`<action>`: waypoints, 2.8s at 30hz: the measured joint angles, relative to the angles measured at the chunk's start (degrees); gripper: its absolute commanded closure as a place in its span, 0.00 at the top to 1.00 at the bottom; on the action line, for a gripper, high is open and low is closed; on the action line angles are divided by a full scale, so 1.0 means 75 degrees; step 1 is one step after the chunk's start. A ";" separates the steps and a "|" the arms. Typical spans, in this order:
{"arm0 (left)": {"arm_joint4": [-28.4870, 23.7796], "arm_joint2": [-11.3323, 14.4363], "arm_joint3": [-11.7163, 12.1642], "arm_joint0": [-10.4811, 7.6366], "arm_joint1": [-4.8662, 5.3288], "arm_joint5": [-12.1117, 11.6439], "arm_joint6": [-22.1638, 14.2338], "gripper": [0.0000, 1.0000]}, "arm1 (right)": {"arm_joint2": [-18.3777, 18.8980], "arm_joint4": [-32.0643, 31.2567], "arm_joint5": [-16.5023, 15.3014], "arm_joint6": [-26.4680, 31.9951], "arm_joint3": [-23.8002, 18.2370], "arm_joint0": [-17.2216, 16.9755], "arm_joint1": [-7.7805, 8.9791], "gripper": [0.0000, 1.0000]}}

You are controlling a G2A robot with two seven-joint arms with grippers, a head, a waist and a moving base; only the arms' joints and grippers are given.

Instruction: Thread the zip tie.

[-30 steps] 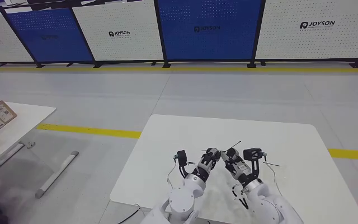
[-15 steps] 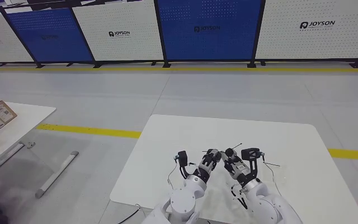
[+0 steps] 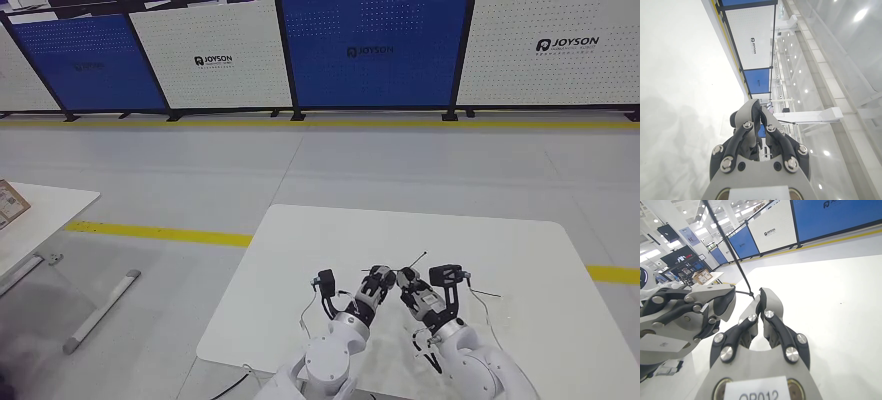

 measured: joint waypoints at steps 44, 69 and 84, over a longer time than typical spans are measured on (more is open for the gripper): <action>0.0302 0.0127 0.0022 0.0009 -0.0018 0.0026 0.0089 0.00 | 0.0024 -0.0166 0.0072 0.0000 -0.0111 -0.0011 0.0012 0.00; 0.0255 0.0130 -0.0006 0.0025 -0.0031 -0.0071 0.0121 0.00 | 0.0116 -0.0174 -0.0086 -0.0025 -0.0129 -0.0080 0.0041 0.20; 0.0343 0.0195 0.0108 -0.0033 -0.0053 0.0004 0.0204 0.00 | 0.0126 -0.0305 -0.0061 -0.0023 -0.0277 -0.0160 0.0060 0.24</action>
